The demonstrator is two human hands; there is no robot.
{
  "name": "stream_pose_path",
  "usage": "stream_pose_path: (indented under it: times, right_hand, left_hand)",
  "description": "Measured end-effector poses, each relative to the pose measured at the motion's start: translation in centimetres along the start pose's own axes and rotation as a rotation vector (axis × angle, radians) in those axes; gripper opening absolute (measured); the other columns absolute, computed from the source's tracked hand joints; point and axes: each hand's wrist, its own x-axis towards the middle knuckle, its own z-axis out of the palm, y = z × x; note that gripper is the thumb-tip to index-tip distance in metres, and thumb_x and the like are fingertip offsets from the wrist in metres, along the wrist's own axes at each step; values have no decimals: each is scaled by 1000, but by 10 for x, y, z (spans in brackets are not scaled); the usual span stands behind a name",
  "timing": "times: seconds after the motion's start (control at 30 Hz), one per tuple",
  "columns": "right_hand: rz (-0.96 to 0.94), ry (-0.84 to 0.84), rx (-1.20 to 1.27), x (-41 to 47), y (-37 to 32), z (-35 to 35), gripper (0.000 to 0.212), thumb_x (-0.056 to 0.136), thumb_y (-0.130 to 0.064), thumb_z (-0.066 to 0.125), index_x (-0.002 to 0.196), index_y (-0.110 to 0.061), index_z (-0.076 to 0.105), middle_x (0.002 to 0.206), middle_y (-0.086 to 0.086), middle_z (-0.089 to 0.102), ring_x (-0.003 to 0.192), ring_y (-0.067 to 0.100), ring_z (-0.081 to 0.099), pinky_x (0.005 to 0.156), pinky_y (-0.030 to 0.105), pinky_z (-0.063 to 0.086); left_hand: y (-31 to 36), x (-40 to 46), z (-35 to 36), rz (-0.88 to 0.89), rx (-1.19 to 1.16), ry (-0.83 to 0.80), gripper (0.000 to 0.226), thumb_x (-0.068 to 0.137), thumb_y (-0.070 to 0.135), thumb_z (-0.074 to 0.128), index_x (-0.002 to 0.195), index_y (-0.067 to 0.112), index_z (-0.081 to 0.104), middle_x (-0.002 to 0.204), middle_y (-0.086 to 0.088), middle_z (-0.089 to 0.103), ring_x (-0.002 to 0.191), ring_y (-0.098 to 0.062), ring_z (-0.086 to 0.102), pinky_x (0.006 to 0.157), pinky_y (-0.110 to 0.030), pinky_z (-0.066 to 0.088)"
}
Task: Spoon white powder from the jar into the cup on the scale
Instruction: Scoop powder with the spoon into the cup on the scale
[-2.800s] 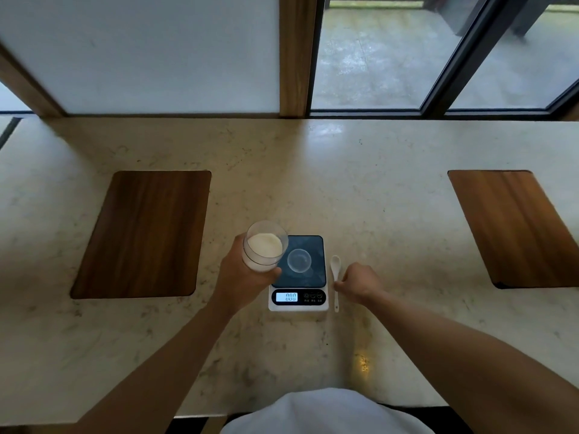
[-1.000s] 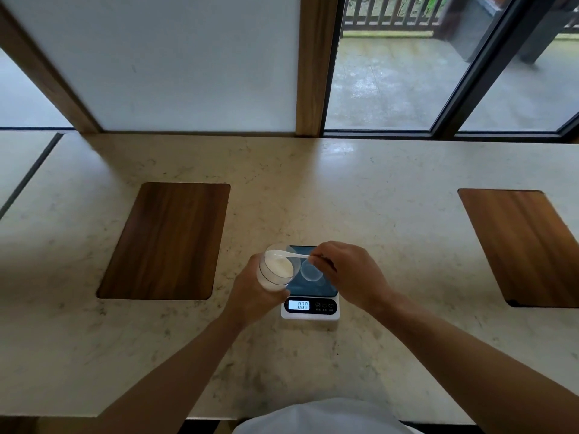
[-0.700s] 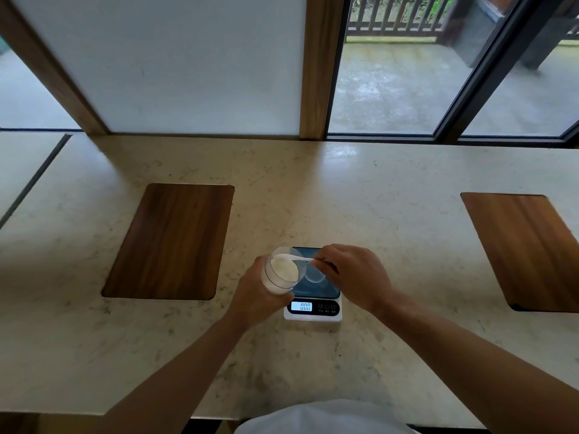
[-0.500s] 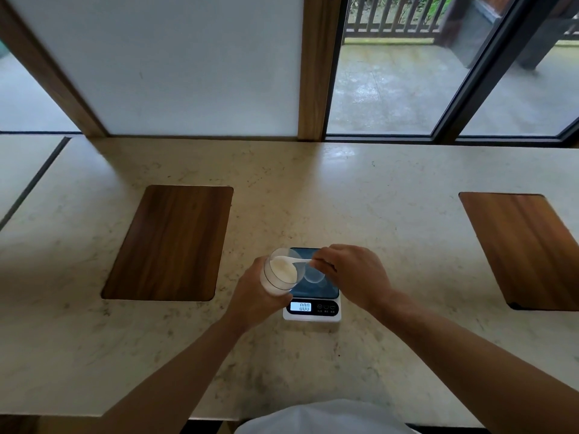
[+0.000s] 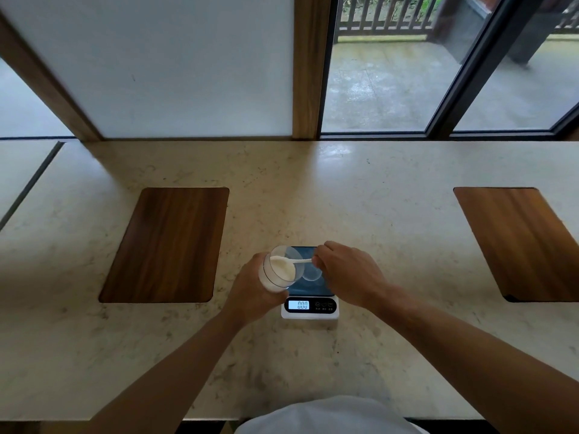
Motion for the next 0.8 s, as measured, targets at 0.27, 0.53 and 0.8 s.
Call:
stream_pose_path:
  times: [0.27,0.53,0.8]
  right_hand:
    - [96,-75,119,4,-1,-6,19,94,-11,52,88,-14,70,84,2,70,68,16,63,64,33,58]
    - [224,-165,329,9,-2,-4,33,97,-21,50,71,-12,67,65,0,65,50,13,51,49,31,45]
    - [268,-221,370,14,-8,-4,40,101,-24,46,65,-14,62,60,-4,55,47,8,42,45,19,31]
  left_hand:
    - [2,2,-2,-22,-20,-61,75,65,24,91,122,30,43,113,6,59,96,-13,59,83,-11,43]
    - [3,1,-1,-8,-14,-57,72,64,20,91,113,40,42,104,12,58,88,-8,60,77,-9,44]
    - [-1,-1,2,-15,-20,-71,70,65,15,91,115,29,45,107,4,59,90,-13,60,85,-24,53]
